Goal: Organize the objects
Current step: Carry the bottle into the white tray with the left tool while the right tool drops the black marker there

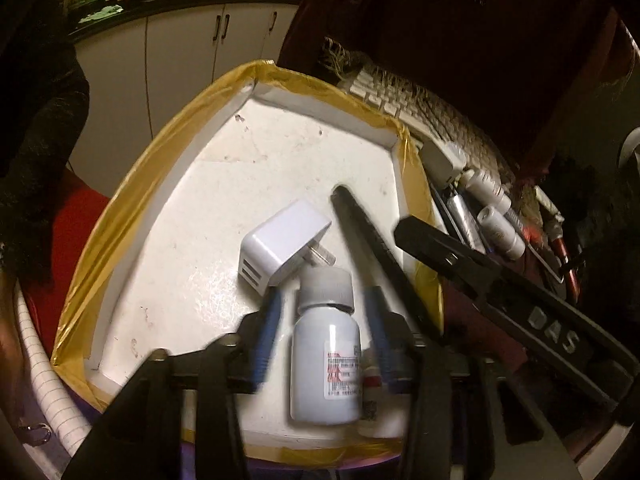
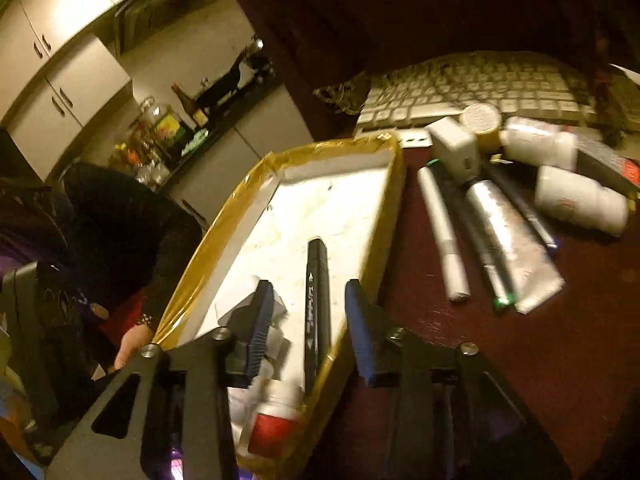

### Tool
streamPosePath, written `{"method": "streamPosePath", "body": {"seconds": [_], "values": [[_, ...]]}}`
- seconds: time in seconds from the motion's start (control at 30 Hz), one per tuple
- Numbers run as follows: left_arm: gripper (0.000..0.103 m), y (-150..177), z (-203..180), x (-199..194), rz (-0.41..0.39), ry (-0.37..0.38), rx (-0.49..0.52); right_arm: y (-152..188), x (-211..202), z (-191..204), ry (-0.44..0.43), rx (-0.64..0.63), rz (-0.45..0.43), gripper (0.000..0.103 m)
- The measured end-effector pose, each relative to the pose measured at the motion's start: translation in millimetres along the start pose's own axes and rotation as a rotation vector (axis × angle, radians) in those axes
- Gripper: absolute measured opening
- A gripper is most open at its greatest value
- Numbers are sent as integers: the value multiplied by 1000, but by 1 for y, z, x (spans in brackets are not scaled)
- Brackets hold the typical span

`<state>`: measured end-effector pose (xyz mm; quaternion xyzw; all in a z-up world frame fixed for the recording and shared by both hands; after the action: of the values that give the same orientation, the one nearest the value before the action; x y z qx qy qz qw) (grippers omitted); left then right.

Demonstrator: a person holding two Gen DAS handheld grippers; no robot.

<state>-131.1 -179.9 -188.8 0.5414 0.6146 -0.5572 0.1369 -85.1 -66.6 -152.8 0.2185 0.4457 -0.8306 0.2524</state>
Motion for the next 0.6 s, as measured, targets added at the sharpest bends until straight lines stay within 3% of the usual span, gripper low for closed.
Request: {"method": "streamPosePath", "body": {"seconds": [0.13, 0.17, 0.33, 0.6], "values": [[57, -2, -6, -12, -59, 6, 19, 5, -35, -16, 5, 12, -57, 45], [57, -3, -9, -15, -71, 13, 28, 6, -43, -22, 23, 11, -70, 49], [62, -5, -27, -33, -155, 60, 56, 15, -75, -60, 128, 24, -106, 50], [62, 4, -67, -16, -107, 99, 123, 13, -68, -98, 197, 76, -39, 50]]}}
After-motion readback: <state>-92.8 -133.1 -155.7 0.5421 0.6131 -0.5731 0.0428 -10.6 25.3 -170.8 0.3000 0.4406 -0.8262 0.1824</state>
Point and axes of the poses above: each gripper's, at about its wrist camera, not at the fingertips, and x roughly the way its jaws point, z to its left, y to its underside, the point moved 5 cm from there along x, roughly the way its jaws point, and after that the axes turned 2 degrees about y, right-handed, at the moved point
